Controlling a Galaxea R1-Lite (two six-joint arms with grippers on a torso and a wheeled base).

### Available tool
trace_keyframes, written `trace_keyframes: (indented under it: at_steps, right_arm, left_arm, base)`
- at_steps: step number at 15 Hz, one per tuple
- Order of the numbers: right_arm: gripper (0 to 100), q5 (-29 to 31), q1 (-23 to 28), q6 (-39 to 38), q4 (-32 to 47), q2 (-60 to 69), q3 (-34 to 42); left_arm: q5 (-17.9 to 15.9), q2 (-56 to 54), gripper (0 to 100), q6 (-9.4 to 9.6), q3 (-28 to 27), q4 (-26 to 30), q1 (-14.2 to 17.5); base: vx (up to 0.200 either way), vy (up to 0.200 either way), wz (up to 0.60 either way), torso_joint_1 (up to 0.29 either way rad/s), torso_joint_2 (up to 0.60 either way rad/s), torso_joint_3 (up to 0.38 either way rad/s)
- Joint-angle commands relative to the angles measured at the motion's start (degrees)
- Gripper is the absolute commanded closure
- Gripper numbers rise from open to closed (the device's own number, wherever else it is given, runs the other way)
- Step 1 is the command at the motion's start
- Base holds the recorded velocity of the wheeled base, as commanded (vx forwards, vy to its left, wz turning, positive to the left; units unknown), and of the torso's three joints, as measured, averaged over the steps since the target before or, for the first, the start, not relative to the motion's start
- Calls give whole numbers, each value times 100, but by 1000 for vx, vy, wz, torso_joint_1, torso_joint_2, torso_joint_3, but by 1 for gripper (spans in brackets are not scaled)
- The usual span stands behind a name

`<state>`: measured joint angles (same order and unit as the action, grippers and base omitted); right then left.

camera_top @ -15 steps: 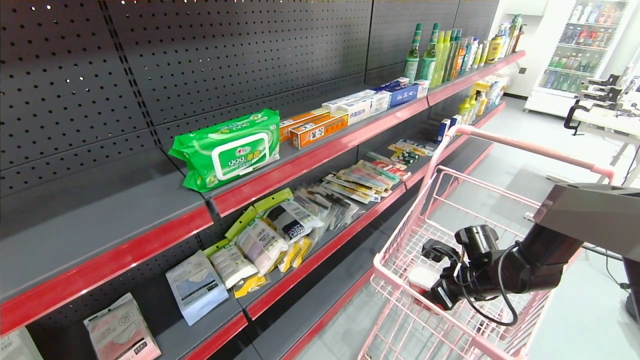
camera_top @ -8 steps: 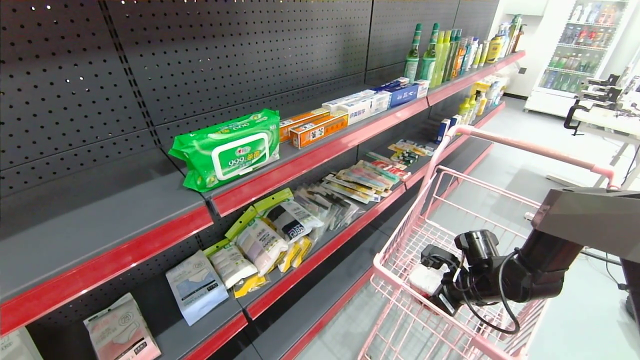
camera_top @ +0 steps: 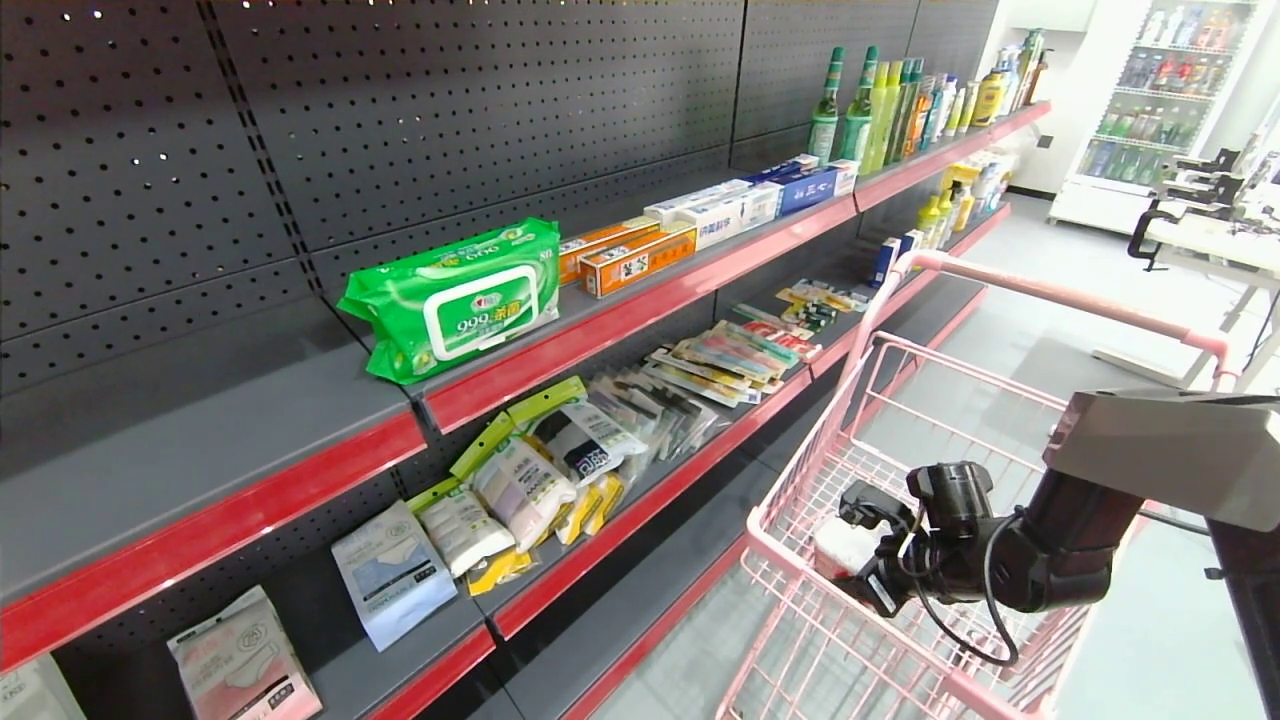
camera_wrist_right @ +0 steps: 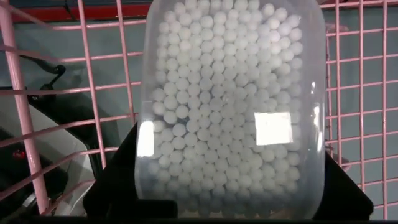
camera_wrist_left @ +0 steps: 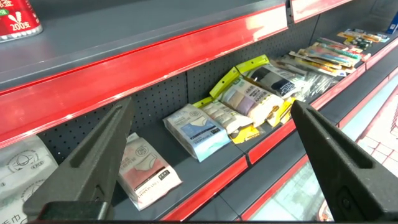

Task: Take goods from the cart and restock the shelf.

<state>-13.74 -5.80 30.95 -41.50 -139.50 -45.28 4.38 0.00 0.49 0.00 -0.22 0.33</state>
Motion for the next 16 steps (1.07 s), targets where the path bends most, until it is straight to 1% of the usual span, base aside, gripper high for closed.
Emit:
trace_keyframes:
  at_steps: [1, 4, 6, 7, 9, 12, 15, 16]
  right_arm:
    - [100, -32, -9, -54, -95, -113, -16]
    - [100, 38, -17, -72, -95, -78, 230]
    - [100, 170, -140, -520, -113, -60, 326]
    - [0, 214, -158, -652, -175, -60, 326]
    - [0, 231, -167, -828, -298, -51, 353]
    - [0, 231, -228, -1100, -315, 291, 476]
    - [0, 231, -246, -1100, -315, 485, 590]
    - [0, 223, -255, -1100, -315, 485, 511]
  left_arm:
    - [2, 9, 0, -5, 0, -4, 2]
    - [2, 9, 0, -5, 0, -4, 2]
    - [2, 9, 0, 4, 0, -4, 2]
    - [2, 9, 0, 4, 0, -4, 2]
    - [2, 0, 0, 4, 0, -4, 2]
    - [2, 0, 0, 4, 0, -4, 2]
    - [2, 0, 0, 4, 0, -4, 2]
    - [2, 0, 0, 4, 0, -4, 2]
  base:
    - [0, 0, 0, 0, 0, 0]
    - [0, 0, 0, 0, 0, 0]
    - [0, 0, 0, 0, 0, 0]
    - [0, 0, 0, 0, 0, 0]
    - [0, 0, 0, 0, 0, 0]
    - [0, 0, 0, 0, 0, 0]
    - [0, 0, 0, 0, 0, 0]
    - [0, 0, 0, 0, 0, 0]
